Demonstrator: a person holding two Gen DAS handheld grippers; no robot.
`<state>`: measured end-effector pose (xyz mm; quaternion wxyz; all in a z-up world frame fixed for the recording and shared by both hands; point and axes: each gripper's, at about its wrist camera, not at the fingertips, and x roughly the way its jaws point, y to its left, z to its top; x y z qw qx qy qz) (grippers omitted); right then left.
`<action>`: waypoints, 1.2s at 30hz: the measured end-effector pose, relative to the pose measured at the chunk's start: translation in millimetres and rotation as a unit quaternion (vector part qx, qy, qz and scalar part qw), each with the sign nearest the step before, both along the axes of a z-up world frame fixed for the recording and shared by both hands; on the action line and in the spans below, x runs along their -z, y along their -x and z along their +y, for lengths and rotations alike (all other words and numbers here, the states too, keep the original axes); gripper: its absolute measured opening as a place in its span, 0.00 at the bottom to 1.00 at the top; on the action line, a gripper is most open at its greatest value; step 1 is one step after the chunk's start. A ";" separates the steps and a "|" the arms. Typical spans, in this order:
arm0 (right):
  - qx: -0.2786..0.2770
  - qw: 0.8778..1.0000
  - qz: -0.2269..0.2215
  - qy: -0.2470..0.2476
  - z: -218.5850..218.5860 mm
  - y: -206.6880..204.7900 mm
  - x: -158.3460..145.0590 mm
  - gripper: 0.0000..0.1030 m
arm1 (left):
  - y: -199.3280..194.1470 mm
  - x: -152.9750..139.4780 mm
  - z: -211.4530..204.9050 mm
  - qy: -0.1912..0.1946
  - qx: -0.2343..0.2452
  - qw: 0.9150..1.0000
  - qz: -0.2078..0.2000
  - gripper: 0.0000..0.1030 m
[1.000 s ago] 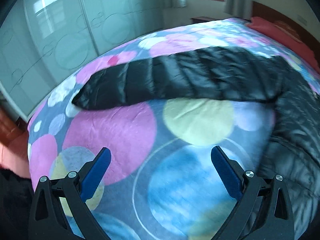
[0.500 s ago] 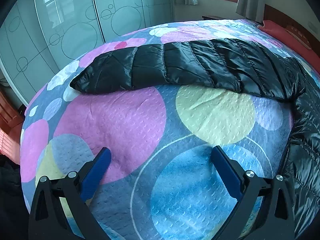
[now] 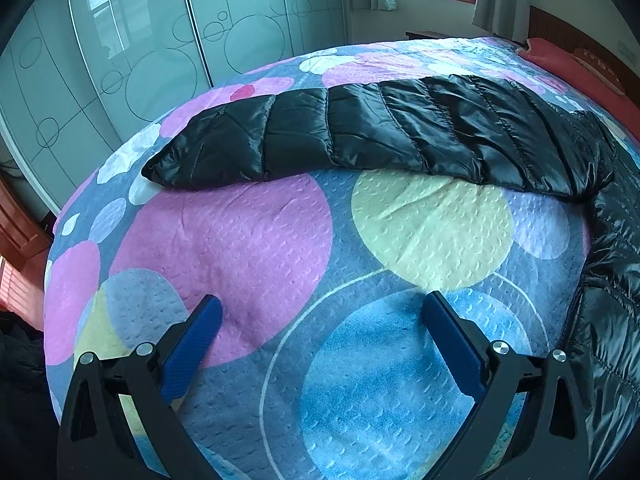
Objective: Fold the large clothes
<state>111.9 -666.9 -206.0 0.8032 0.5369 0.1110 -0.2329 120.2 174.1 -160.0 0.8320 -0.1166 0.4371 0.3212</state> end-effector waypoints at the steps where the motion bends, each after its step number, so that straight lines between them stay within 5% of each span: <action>1: 0.021 0.999 -0.015 -0.019 -6.2 5.6 2.8 0.64 | 0.3 0.1 0.0 0.001 0.000 1.000 -0.001 0.96; 4: 0.064 0.996 -0.027 -0.048 -12.2 14.9 11.3 0.58 | 0.1 0.6 0.6 0.005 0.000 1.000 -0.004 0.96; 6: 0.058 0.998 0.008 -0.019 -8.7 3.5 3.9 0.57 | -0.7 0.6 0.2 0.000 0.000 1.000 -0.001 0.96; 8: 0.038 0.999 0.033 0.007 -5.3 -7.6 0.7 0.17 | 0.2 0.9 1.5 0.000 0.000 1.000 -0.001 0.96; 10: 0.027 0.999 0.024 -0.030 -10.6 -10.0 15.2 0.10 | 0.0 1.3 1.0 0.003 0.000 1.000 -0.003 0.96; 15: 0.026 0.999 0.027 0.009 2.2 -11.8 -1.6 0.08 | -0.9 1.4 0.7 0.001 0.000 1.000 -0.002 0.96; 19: -0.007 0.994 0.035 0.103 34.1 -27.9 -46.0 0.08 | -0.7 1.3 0.6 -0.003 -0.001 1.000 -0.002 0.96; 26: -0.138 0.957 0.041 0.251 152.7 -82.7 -104.4 0.08 | -0.4 1.7 1.2 -0.005 -0.001 1.000 -0.003 0.96; 36: -0.354 0.880 0.047 0.312 352.7 -195.3 -110.9 0.08 | 0.5 2.5 1.2 -0.002 0.000 1.000 -0.010 0.96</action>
